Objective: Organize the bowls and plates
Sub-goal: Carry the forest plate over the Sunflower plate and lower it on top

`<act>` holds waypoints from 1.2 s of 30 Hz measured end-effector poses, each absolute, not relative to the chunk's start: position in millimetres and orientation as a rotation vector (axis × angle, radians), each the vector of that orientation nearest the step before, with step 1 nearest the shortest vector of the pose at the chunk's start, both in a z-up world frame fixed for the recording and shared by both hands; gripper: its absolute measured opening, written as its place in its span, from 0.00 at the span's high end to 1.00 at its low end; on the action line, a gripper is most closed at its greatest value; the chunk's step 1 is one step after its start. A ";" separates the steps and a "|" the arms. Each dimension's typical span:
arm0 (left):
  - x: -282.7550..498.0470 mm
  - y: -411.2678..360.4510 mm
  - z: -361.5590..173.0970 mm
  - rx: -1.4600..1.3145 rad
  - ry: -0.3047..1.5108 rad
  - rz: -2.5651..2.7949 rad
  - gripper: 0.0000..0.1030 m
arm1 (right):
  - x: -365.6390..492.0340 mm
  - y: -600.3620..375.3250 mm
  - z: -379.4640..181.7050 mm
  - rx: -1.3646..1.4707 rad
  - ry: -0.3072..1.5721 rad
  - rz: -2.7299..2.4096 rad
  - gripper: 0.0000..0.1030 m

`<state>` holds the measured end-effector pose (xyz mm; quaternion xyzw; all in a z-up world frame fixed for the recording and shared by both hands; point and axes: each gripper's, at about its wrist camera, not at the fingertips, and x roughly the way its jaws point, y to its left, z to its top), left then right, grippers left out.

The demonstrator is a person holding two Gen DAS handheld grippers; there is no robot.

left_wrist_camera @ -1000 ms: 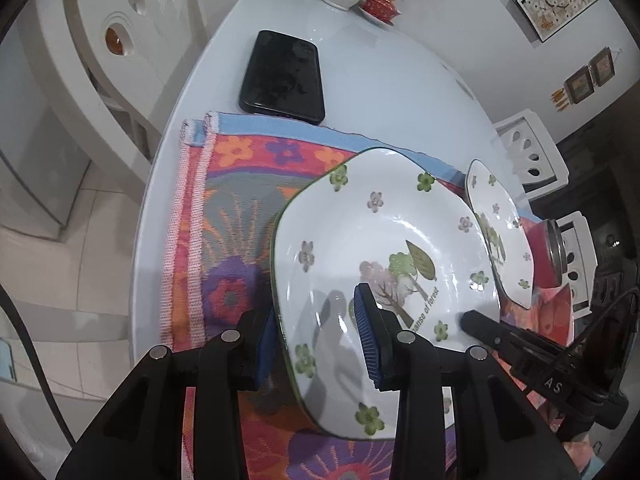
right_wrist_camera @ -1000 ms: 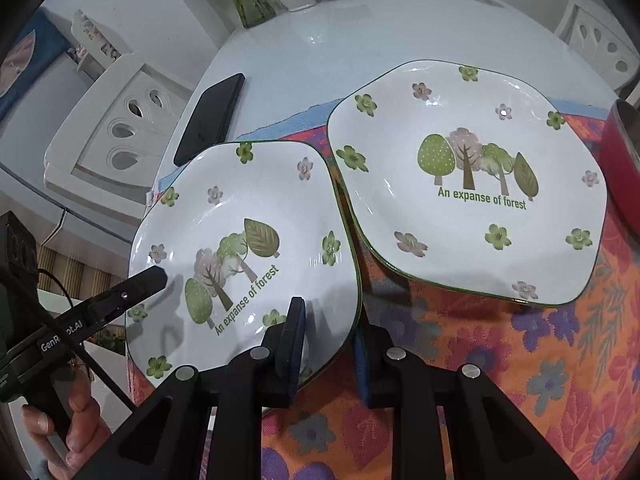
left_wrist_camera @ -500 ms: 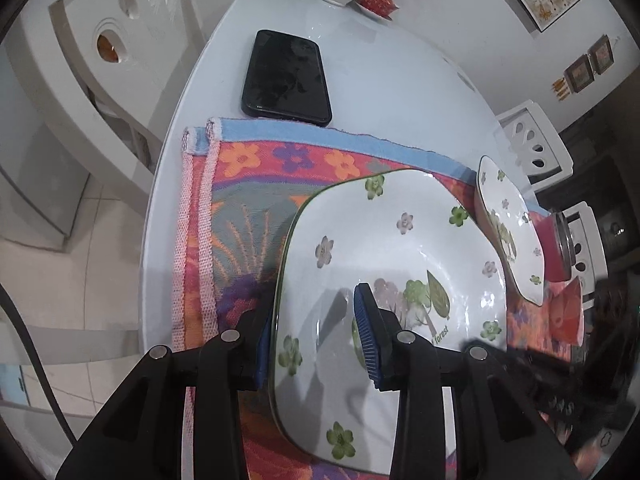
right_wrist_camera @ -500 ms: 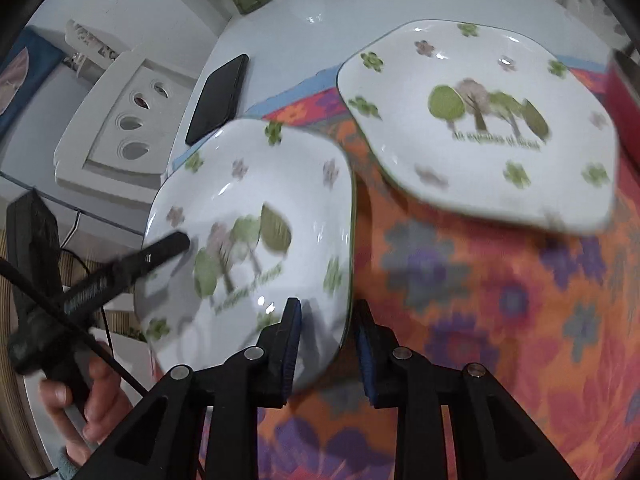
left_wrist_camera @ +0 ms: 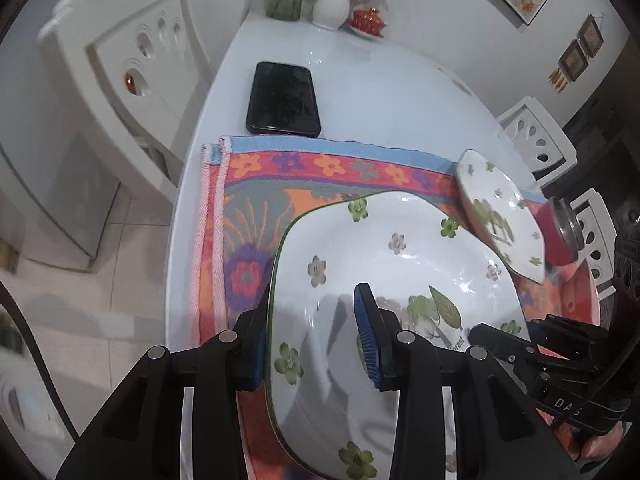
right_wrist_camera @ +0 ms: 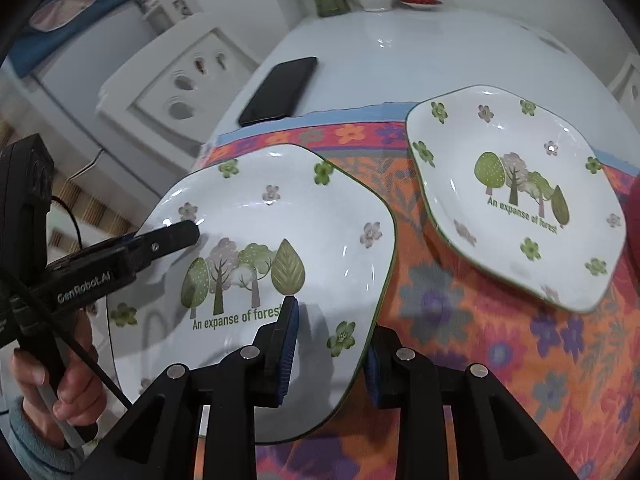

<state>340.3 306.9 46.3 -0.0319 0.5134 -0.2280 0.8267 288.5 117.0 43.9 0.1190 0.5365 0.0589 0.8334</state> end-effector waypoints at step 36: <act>44.2 301.4 60.0 -0.086 1.176 -0.389 0.68 | 3.4 109.2 70.5 0.175 1.240 0.242 0.73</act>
